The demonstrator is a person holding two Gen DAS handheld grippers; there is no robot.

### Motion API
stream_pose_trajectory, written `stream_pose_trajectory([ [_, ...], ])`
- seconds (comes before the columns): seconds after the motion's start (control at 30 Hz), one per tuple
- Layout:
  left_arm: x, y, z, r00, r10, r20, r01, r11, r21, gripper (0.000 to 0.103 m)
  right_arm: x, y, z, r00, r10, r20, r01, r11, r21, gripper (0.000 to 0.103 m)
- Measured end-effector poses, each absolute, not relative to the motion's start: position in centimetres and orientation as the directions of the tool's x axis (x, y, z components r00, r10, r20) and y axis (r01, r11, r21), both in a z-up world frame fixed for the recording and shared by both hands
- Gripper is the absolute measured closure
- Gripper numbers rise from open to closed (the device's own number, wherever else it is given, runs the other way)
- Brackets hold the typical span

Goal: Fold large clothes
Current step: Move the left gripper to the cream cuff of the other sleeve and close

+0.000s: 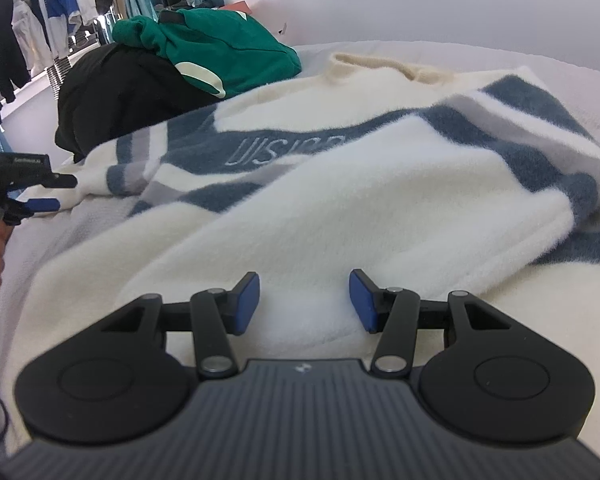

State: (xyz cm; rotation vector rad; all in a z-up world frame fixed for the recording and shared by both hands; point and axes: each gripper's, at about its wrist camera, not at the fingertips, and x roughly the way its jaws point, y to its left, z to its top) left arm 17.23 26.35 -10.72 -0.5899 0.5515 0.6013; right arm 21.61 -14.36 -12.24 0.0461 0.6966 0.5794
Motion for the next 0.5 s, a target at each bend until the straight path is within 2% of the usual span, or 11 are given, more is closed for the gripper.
stream_pose_trajectory([
  [0.07,16.7,28.7,-11.1,0.678,0.390,-0.623,-0.696,0.613,-0.373,0.037,21.7,-14.2,-12.3,0.622,0.513,-0.592,-0.487,0.845,0.220,0.051],
  [0.23,13.2,34.0,-13.4,0.658,0.426,-0.621,-0.753,0.361,-0.550,0.035,21.9,-13.9,-12.3,0.630,0.504,-0.591,-0.477,0.852,0.218,0.051],
  [0.3,12.2,35.6,-14.5,0.665,0.416,-0.620,-0.740,0.261,-0.619,0.034,22.0,-13.8,-12.3,0.632,0.500,-0.592,-0.476,0.853,0.212,0.051],
  [0.5,11.4,39.5,-16.7,0.725,0.417,-0.548,-0.648,0.144,-0.748,0.034,22.0,-13.7,-12.4,0.634,0.499,-0.591,-0.475,0.854,0.212,0.050],
])
